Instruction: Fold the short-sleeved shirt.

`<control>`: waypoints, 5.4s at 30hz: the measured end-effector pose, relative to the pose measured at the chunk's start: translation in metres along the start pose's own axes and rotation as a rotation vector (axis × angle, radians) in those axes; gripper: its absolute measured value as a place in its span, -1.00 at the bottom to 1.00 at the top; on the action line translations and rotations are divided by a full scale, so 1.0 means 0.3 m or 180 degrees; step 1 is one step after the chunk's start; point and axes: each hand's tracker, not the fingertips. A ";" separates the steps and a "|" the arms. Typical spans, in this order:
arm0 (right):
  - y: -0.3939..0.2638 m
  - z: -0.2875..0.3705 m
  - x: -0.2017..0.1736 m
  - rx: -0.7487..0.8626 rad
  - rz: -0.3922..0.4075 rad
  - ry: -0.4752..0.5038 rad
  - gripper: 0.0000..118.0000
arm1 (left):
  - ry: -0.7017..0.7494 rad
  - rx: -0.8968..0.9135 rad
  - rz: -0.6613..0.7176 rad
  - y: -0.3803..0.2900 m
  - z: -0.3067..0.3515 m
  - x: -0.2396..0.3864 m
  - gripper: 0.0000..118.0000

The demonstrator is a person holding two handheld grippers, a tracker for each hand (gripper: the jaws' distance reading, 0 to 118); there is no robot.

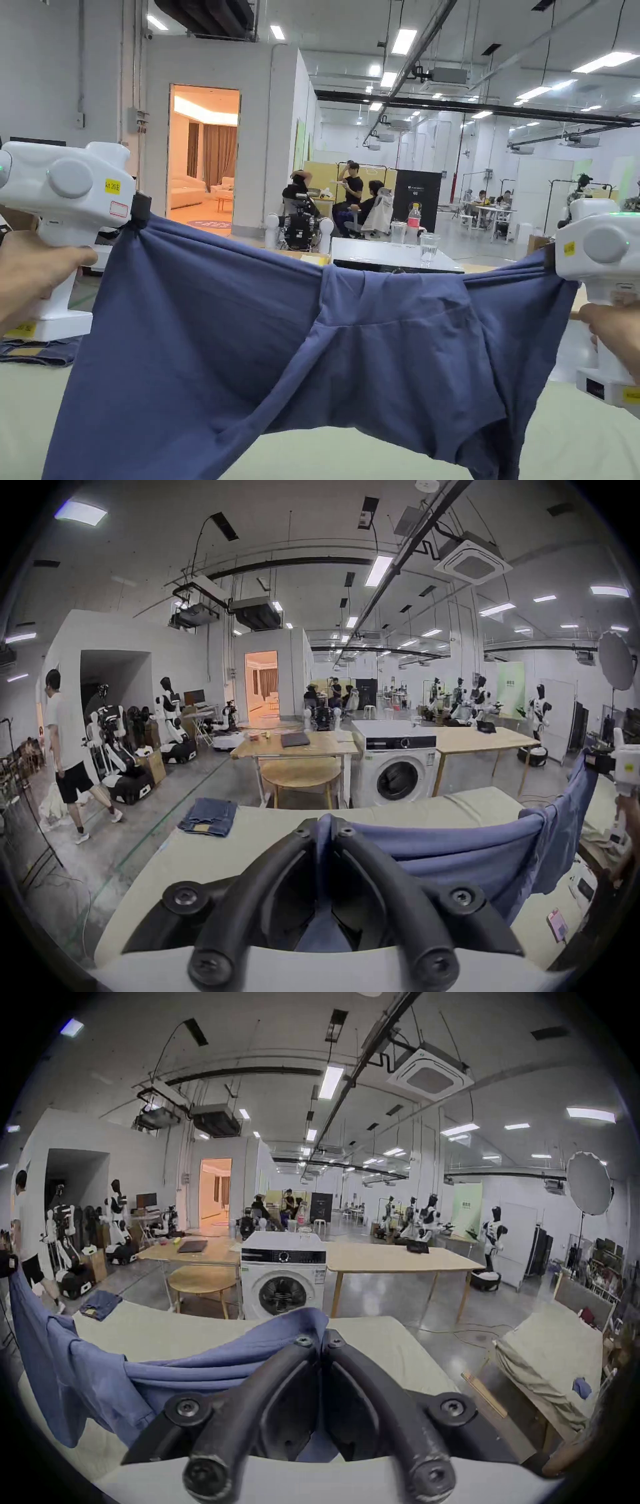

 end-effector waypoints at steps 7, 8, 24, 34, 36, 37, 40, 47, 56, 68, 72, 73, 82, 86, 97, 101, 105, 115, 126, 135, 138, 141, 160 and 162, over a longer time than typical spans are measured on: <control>-0.007 -0.102 -0.053 -0.0023 0.0050 0.0009 -1.00 | 0.0073 -0.0127 -0.0027 -0.040 -0.135 0.003 -0.99; -0.027 -0.116 -0.057 -0.0019 0.0061 0.0011 -1.00 | 0.0070 -0.0157 -0.0019 -0.065 -0.147 0.011 -0.99; -0.750 -0.120 -0.011 -0.0763 0.0272 0.0050 -1.00 | -0.0224 -0.0914 0.0102 -0.899 -0.100 0.130 -0.99; -1.149 0.115 0.073 -0.1165 0.0068 -0.0006 -1.00 | -0.0266 -0.1184 0.0326 -1.331 0.163 0.117 -0.99; -1.214 0.148 0.072 -0.1267 0.0084 -0.0013 -1.00 | -0.0259 -0.1258 0.0369 -1.389 0.197 0.121 -0.99; -1.242 0.155 0.071 -0.1315 0.0078 -0.0011 -1.00 | -0.0266 -0.1311 0.0377 -1.415 0.204 0.123 -0.99; -1.319 0.171 0.047 -0.1428 0.0109 0.0035 -1.00 | -0.0283 -0.1466 0.0361 -1.475 0.209 0.137 -0.99; -1.385 0.211 0.010 -0.1382 0.0206 -0.0034 -0.23 | -0.0227 -0.1478 0.0452 -1.495 0.227 0.141 -0.69; -1.279 0.328 -0.111 -0.0668 -0.0088 0.0157 -0.12 | -0.0253 -0.0931 0.0495 -1.363 0.301 0.200 -0.17; -1.228 0.410 -0.324 -0.0365 -0.0132 0.0511 -1.00 | -0.0217 -0.0719 0.0245 -1.293 0.318 0.323 -1.00; -1.249 0.379 -0.339 -0.0455 -0.0067 0.0566 -1.00 | -0.0087 -0.1043 0.0268 -1.272 0.183 0.227 -1.00; -1.254 0.370 -0.340 -0.0475 -0.0035 0.0564 -1.00 | -0.0061 -0.1111 0.0323 -1.262 0.138 0.197 -1.00; -1.311 0.267 -0.315 -0.0782 0.0057 0.0503 -1.00 | -0.0096 -0.1845 0.0638 -1.160 -0.316 -0.016 -0.74; -1.331 0.237 -0.292 -0.0886 0.0094 0.0454 -1.00 | -0.0044 -0.2088 0.0805 -1.153 -0.485 -0.066 -0.08; -1.360 0.191 -0.215 -0.1077 0.0141 0.0269 -1.00 | 0.0320 -0.2491 0.0478 -1.296 -0.610 0.042 0.21; -1.358 0.171 -0.203 -0.1087 0.0136 0.0239 -1.00 | 0.0278 -0.2441 0.0247 -1.313 -0.609 0.069 -0.31; -1.327 0.137 -0.193 -0.1088 0.0061 0.0279 -1.00 | 0.0069 -0.2428 0.0022 -1.287 -0.583 0.096 -0.98; -1.209 -0.179 -0.090 -0.1645 0.0070 0.0314 -0.61 | -0.0176 -0.1801 0.0273 -1.165 -0.239 0.083 -0.99; -1.290 -0.558 -0.055 -0.2690 0.0019 0.0434 -0.26 | -0.0102 -0.1524 0.0150 -1.079 -0.120 0.021 -0.99; -1.182 -0.417 -0.063 -0.1943 0.0048 0.0509 -1.00 | -0.0128 -0.1225 0.0118 -0.935 -0.048 0.001 -0.99; -1.068 -0.347 -0.053 -0.1668 -0.0047 0.0523 -1.00 | -0.0119 -0.1108 0.0060 -0.866 -0.025 -0.005 -0.99; -0.929 -0.267 -0.019 -0.1311 -0.0011 0.0512 -1.00 | -0.0091 -0.0952 0.0061 -0.775 0.018 -0.019 -0.99; -0.238 0.086 0.041 -0.0033 0.0160 0.0345 -1.00 | -0.0015 -0.0190 0.0149 -0.215 0.163 -0.087 -0.99; -0.194 0.082 0.032 0.0006 0.0155 0.0309 -1.00 | 0.0017 -0.0175 0.0132 -0.175 0.142 -0.088 -0.99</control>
